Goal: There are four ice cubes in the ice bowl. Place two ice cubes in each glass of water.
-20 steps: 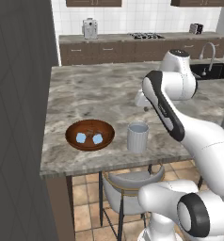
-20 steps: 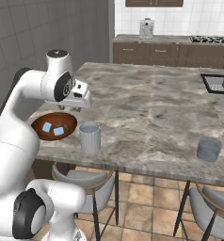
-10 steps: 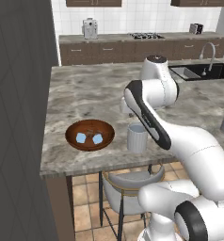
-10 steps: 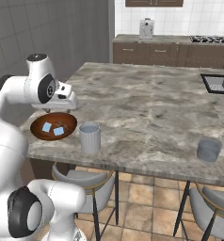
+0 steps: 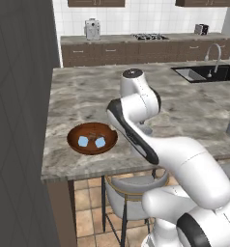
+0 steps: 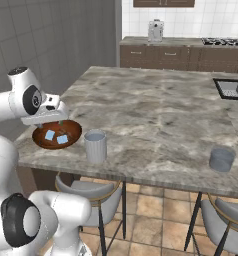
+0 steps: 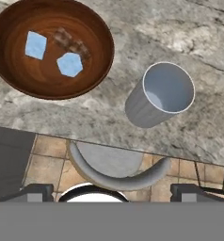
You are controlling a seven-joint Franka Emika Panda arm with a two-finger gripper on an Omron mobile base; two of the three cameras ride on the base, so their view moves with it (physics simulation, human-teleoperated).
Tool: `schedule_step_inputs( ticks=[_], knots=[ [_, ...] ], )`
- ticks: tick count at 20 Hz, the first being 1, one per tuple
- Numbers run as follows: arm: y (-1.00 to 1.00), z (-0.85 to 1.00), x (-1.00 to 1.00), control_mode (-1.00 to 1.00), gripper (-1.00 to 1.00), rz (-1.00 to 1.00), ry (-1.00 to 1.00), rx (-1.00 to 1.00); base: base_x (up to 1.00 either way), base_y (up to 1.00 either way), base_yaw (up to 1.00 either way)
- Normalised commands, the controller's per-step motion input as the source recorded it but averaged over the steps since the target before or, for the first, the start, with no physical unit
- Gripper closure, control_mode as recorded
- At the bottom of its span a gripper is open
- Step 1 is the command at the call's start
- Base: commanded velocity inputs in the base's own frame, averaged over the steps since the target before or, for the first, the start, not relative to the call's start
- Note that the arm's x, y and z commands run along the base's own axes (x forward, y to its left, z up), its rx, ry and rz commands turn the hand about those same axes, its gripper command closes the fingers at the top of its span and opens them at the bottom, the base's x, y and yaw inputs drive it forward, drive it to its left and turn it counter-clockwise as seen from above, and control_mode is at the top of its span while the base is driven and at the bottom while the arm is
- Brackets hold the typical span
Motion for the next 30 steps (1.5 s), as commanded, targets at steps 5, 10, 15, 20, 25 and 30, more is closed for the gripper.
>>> schedule_step_inputs(
  ticks=[5, 10, 15, 20, 25, 30],
  knots=[
    [0.2, -0.44, 0.01, -1.0, -1.0, 0.11, 0.12, -0.06, 0.0, 0.0, 0.0],
    [0.22, -0.37, 0.11, -1.0, -1.0, 0.13, 0.08, -0.04, 0.0, 0.0, 0.0],
    [0.27, -0.33, 0.31, -1.0, -1.0, 0.09, 0.13, -0.03, 0.0, 0.0, 0.0],
    [0.19, -0.38, 0.41, -1.0, -1.0, 0.1, 0.15, -0.01, 0.0, 0.0, 0.0],
    [0.1, -0.29, 0.4, -1.0, -1.0, 0.09, 0.09, 0.0, 0.0, 0.0, 0.0],
    [0.17, -0.32, 0.34, -1.0, -1.0, 0.03, 0.02, 0.0, 0.0, 0.0, 0.0]
  ],
)
